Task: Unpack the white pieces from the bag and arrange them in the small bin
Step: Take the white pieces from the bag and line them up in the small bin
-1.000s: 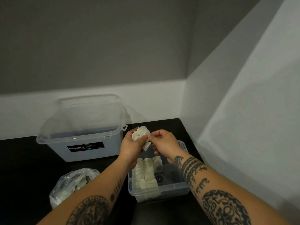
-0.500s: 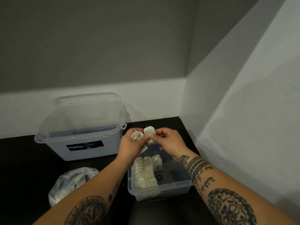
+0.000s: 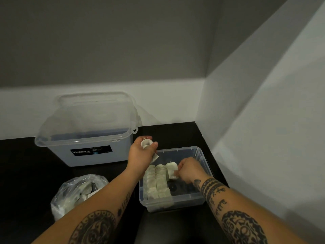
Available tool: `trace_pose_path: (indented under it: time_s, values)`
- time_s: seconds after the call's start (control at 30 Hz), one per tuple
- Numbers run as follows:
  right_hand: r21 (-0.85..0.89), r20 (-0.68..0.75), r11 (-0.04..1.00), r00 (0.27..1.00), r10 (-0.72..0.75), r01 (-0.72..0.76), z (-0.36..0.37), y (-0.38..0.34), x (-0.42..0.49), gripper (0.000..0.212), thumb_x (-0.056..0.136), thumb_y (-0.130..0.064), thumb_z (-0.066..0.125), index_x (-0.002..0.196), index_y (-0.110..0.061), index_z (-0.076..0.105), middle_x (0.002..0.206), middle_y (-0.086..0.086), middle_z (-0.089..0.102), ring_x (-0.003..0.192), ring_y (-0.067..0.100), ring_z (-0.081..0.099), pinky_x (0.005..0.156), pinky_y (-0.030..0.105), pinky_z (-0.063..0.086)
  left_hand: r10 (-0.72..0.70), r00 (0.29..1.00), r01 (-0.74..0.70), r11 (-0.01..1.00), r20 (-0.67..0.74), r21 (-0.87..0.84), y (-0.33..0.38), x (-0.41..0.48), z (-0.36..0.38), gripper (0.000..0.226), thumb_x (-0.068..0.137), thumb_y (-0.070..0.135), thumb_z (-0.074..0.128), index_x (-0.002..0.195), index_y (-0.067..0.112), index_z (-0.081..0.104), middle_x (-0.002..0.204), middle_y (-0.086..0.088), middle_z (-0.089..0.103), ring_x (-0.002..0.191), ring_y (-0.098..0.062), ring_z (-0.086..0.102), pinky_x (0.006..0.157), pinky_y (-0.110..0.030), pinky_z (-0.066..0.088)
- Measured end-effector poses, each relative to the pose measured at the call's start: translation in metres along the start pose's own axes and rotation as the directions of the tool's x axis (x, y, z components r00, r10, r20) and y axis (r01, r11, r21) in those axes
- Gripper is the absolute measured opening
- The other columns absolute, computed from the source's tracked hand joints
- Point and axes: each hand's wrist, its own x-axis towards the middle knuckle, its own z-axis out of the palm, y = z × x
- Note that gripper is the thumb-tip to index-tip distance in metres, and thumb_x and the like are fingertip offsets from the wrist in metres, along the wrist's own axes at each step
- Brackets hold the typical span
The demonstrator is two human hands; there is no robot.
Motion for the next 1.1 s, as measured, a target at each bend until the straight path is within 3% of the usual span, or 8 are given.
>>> trace_pose_path:
  time_s: [0.13,0.3,0.6,0.83,0.97,1.1]
  values:
    - [-0.062,0.049,0.996,0.997,0.064,-0.061,0.013,0.005,0.012,0.021,0.095,-0.027,0.069,0.110,-0.012,0.070,0.109,0.004,0.072,0.100,0.018,0.068,0.091,0.029,0.055,-0.019,1.000,0.019,1.000,-0.001,-0.020,-0.001,0.002,0.000,0.030,0.093,0.023,0.075,0.120,0.026,0.063,0.107,-0.004,0.069,0.095,-0.019,0.068,0.065,-0.024,0.052]
    - [-0.012,0.093,0.987,0.982,0.164,-0.163,0.021,0.001,0.024,0.025,0.092,-0.030,0.073,0.108,-0.011,0.069,0.100,0.009,0.074,0.090,0.021,0.074,0.086,0.037,0.062,-0.009,1.000,0.009,1.000,0.003,-0.022,-0.003,0.001,-0.001,0.026,0.094,0.023,0.074,0.117,0.027,0.062,0.105,-0.004,0.069,0.094,-0.019,0.068,0.064,-0.024,0.051]
    - [0.077,0.121,0.949,0.948,0.295,-0.305,0.027,0.002,0.036,0.023,0.090,-0.024,0.075,0.107,-0.012,0.065,0.096,0.009,0.073,0.077,0.017,0.069,0.077,0.029,0.063,-0.019,1.000,0.019,1.000,-0.006,-0.020,0.000,0.000,-0.001,0.028,0.094,0.022,0.074,0.119,0.027,0.062,0.105,-0.003,0.069,0.094,-0.019,0.068,0.066,-0.024,0.053]
    - [0.057,0.080,0.954,0.954,0.290,-0.294,0.022,0.005,0.039,0.019,0.088,-0.026,0.077,0.097,-0.012,0.068,0.087,0.007,0.074,0.076,0.017,0.073,0.072,0.027,0.062,-0.050,0.999,0.050,0.998,-0.006,-0.033,0.000,0.004,-0.003,0.022,0.095,0.026,0.072,0.114,0.030,0.061,0.104,-0.009,0.074,0.096,-0.025,0.072,0.086,-0.045,0.061]
    - [0.006,0.054,0.973,0.972,0.229,-0.229,0.020,0.004,0.036,0.021,0.089,-0.033,0.076,0.097,-0.014,0.072,0.082,0.003,0.073,0.069,0.013,0.070,0.056,0.023,0.053,-0.072,0.997,0.071,0.993,-0.011,-0.091,0.001,0.006,-0.002,0.020,0.097,0.022,0.069,0.116,0.024,0.062,0.101,-0.008,0.074,0.090,-0.023,0.074,0.088,-0.045,0.061]
    - [-0.047,0.033,0.991,0.991,0.128,-0.126,0.002,-0.005,0.029,0.027,0.089,-0.027,0.074,0.108,-0.007,0.073,0.083,0.003,0.071,0.073,0.015,0.068,0.061,0.027,0.057,-0.130,0.991,0.120,0.975,-0.042,-0.187,0.005,0.007,-0.002,0.019,0.100,0.016,0.065,0.119,0.016,0.062,0.100,-0.012,0.072,0.086,-0.021,0.070,0.082,-0.039,0.061]
